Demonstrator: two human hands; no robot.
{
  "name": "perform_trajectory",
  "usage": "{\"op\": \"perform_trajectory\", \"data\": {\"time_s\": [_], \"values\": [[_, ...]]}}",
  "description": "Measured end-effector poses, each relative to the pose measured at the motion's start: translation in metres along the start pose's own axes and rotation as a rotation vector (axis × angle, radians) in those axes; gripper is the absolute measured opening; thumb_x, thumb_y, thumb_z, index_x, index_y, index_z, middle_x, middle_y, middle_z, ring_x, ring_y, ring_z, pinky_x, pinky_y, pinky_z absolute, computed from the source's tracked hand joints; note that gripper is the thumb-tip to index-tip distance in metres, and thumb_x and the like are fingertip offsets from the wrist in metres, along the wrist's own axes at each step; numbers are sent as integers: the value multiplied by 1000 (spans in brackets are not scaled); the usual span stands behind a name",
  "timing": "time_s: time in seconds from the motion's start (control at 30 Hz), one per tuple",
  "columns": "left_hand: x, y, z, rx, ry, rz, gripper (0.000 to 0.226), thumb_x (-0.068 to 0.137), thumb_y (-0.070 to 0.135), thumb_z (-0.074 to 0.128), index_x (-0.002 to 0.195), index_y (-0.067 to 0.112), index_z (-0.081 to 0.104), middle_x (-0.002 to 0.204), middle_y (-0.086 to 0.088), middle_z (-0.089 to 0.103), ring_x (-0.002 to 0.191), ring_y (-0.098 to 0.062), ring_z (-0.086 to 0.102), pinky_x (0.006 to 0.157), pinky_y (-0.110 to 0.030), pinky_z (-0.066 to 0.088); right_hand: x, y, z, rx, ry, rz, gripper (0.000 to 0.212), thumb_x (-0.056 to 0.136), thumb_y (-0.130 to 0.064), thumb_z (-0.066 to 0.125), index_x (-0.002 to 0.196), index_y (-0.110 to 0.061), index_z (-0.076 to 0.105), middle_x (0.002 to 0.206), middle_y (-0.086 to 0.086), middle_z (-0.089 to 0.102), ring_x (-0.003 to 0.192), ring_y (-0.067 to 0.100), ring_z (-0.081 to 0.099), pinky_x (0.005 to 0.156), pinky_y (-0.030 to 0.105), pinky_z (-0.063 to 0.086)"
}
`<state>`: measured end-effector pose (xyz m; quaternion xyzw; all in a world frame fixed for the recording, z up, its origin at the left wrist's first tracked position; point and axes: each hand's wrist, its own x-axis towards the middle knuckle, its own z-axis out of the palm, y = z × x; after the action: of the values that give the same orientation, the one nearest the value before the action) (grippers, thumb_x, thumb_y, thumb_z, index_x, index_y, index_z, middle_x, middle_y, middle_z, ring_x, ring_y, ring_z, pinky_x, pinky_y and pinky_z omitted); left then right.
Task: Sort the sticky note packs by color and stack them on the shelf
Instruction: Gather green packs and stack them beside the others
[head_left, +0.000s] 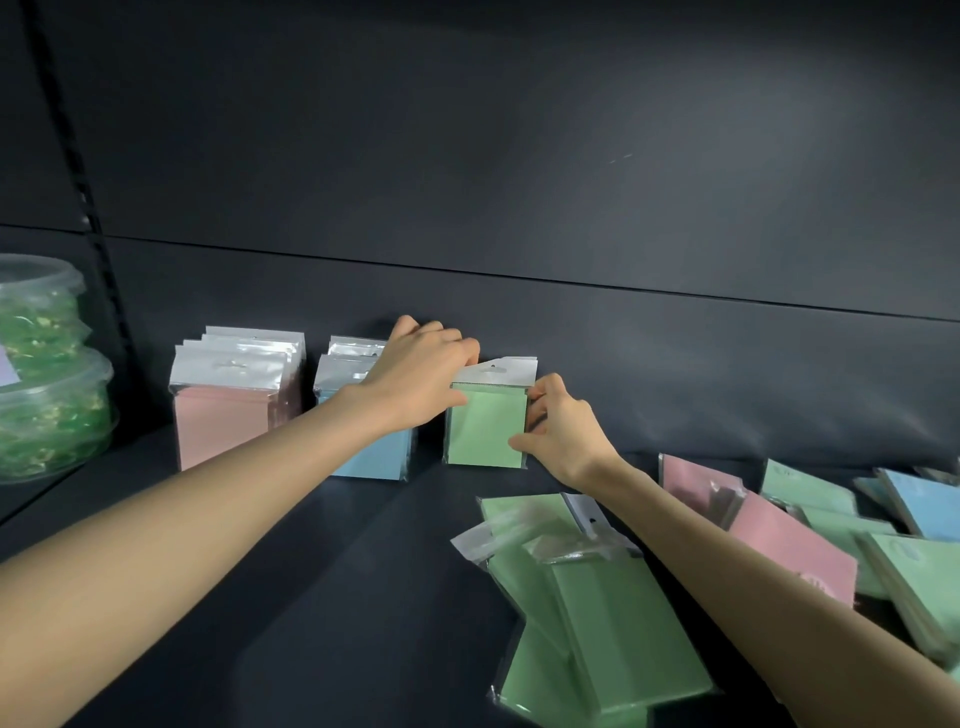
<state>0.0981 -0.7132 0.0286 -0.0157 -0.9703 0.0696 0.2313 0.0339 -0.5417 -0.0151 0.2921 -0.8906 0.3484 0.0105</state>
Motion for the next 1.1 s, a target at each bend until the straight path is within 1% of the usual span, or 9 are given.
{"op": "perform_trajectory", "data": {"time_s": [0.13, 0.37, 0.53, 0.7, 0.8, 0.9, 0.97, 1.03, 1.1], "values": [[0, 0, 2, 42, 23, 28, 25, 87, 32, 60, 106, 19, 53, 102, 5, 56, 101, -17, 45, 85, -29, 20, 1, 1, 0, -67, 2, 6, 38, 79, -16, 69, 104, -20, 41, 88, -4, 64, 87, 23, 62, 83, 43, 51], [-3, 3, 1, 66, 4, 25, 28, 90, 33, 58, 112, 18, 51, 105, 4, 55, 103, -18, 47, 87, -30, 22, -2, 0, -5, -236, -40, 51, 46, 82, -36, 65, 118, -16, 44, 108, 5, 61, 97, 28, 56, 83, 40, 49], [-8, 10, -8, 19, 30, -28, 38, 92, 32, 53, 126, 17, 46, 117, 0, 52, 109, -20, 46, 94, -33, 26, -9, -3, -23, -239, -51, 38, 44, 82, -38, 66, 116, -15, 50, 115, 5, 58, 102, 27, 55, 90, 40, 47], [-30, 35, -24, -153, 84, -63, 38, 91, 36, 53, 126, 20, 49, 123, 1, 50, 114, -20, 45, 94, -34, 30, -35, 0, -51, -166, -138, 0, 38, 80, -35, 71, 109, -17, 56, 110, 0, 60, 96, 16, 56, 84, 25, 44], [-50, 53, -25, -334, -77, -97, 37, 89, 40, 57, 120, 19, 55, 120, 2, 55, 114, -18, 49, 98, -34, 37, -56, 6, -65, -138, -224, 7, 35, 77, -37, 74, 104, -23, 58, 105, -2, 63, 94, 13, 60, 85, 22, 45], [-66, 67, -19, -508, -274, -145, 46, 85, 49, 60, 120, 19, 57, 122, 4, 57, 115, -15, 51, 96, -29, 41, -74, 12, -74, -114, -332, 41, 38, 71, -43, 76, 102, -29, 58, 102, -8, 63, 94, 9, 62, 93, 28, 49], [-72, 74, -14, -591, -395, -184, 61, 82, 58, 59, 129, 19, 51, 132, 4, 54, 120, -14, 50, 99, -28, 41, -82, 15, -78, -116, -374, 55, 48, 62, -54, 77, 101, -36, 58, 101, -13, 63, 94, 5, 62, 95, 31, 49], [-77, 79, -9, -654, -490, -227, 77, 79, 65, 57, 140, 20, 40, 143, 5, 44, 129, -13, 43, 105, -29, 37, -89, 15, -82, -124, -418, 66, 65, 48, -67, 75, 103, -38, 58, 100, -15, 64, 94, 3, 62, 95, 31, 49], [-83, 82, -3, -658, -527, -230, 89, 75, 72, 56, 145, 21, 32, 149, 6, 36, 134, -13, 37, 110, -33, 33, -97, 13, -83, -121, -474, 72, 74, 44, -70, 77, 106, -36, 57, 99, -14, 65, 92, 4, 63, 93, 32, 50]]}}
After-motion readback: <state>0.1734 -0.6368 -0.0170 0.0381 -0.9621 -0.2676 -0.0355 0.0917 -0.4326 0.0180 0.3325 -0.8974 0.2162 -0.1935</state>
